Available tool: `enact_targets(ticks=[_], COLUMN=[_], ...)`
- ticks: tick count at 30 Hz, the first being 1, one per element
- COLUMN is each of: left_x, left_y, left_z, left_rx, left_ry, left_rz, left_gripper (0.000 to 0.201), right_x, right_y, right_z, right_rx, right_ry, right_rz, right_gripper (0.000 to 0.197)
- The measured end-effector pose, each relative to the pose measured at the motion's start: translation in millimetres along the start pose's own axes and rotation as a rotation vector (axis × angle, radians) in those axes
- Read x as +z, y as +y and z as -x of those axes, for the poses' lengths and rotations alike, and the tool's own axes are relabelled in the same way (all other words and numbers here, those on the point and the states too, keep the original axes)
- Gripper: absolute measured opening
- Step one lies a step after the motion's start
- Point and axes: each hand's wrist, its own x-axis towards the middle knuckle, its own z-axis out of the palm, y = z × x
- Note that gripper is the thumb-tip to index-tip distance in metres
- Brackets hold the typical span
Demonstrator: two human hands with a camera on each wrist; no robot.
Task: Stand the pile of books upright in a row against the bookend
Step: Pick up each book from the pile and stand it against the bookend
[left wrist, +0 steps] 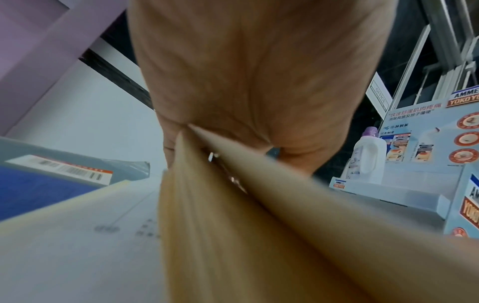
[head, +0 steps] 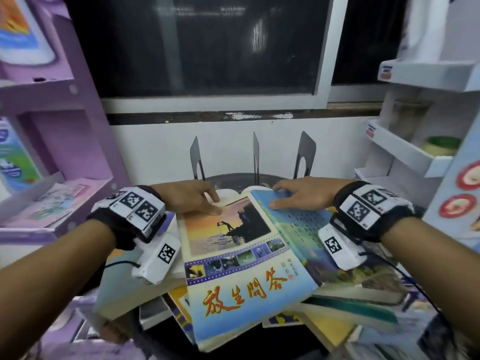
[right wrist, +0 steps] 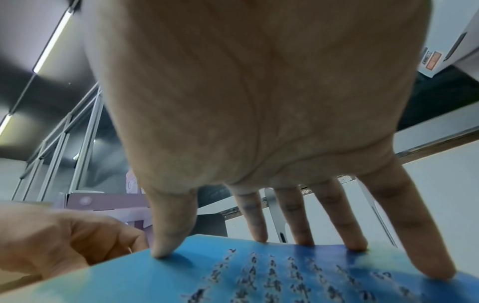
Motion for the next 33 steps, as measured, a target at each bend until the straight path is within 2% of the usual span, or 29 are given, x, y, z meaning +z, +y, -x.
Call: enact_targets(ticks=[3, 11, 14, 20, 26, 30, 33], left_x=[-1, -11, -14, -31, -59, -78, -81], left_y=[6, 23, 31, 56, 71, 81, 84], left_z=[11, 43, 47, 54, 63, 67, 65], left_rx=[0.051, 0.239, 0.31, 0.449, 0.508, 0.541, 0.564], left_ry=[0.019, 0.207, 0.277, 0.448, 0.623, 0.694, 0.749], left_rz=[0.046, 0.177, 0.192, 0.239, 0.249, 0.244, 0.221], left_gripper=[0.023, 0.004, 0.007, 0.005, 0.011, 0.018, 0.015], right_x=[1, -10, -22, -44, -67, -73, -72], right_y=[-3, -8, -19, -40, -57, -68, -77], right_z=[6, 36, 51, 65, 80, 83, 79], right_rx=[0.004, -0.078, -0.104, -0.169, -0.185, -0.249, -0.278], right_ry=[0.007, 0.104, 0.148, 0.277, 0.458, 0.57, 0.693], right_rz=[-0.022, -0.232, -0.333, -0.348, -0.512, -0.616, -0.615], right_gripper=[0.075, 0.072, 0.079, 0.084, 0.058, 0.053, 0.053])
